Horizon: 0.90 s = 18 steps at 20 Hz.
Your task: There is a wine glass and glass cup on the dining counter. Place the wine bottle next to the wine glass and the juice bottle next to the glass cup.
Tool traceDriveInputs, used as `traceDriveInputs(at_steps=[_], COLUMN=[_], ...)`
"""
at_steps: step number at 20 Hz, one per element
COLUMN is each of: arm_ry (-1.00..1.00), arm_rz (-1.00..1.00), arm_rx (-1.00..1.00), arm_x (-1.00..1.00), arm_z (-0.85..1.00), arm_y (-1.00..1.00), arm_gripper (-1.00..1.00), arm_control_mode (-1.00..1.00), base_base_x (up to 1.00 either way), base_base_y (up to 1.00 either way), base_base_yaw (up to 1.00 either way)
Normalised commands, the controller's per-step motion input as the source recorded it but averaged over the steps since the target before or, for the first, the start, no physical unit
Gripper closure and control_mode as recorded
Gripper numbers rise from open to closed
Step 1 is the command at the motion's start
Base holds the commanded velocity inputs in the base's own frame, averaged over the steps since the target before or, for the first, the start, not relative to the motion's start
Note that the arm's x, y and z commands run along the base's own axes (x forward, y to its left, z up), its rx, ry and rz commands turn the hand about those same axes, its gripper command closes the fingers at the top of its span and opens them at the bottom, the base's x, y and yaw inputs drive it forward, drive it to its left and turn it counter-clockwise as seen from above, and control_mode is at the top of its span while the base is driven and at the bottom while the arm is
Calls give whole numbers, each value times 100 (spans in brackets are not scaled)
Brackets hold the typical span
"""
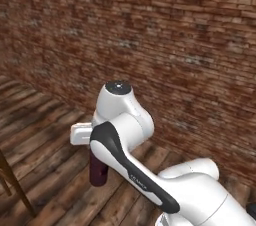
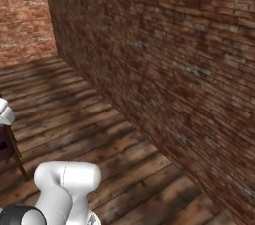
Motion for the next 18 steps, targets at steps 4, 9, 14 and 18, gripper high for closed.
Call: traceDriveInputs(at_steps=[4, 9, 14, 18], arm_ry=[0, 0, 0, 0], arm_rz=[0, 0, 0, 0], arm_rx=[0, 0, 0, 0], arm_x=[0, 0, 0, 0], arm_z=[0, 0, 0, 0], arm_y=[0, 0, 0, 0], arm_gripper=[100, 100, 100, 100], arm_control_mode=[100, 100, 100, 100], base_base_x=[77, 76, 76, 72], base_base_y=[-25, -23, -22, -15], base_base_yaw=[32, 34, 34, 41])
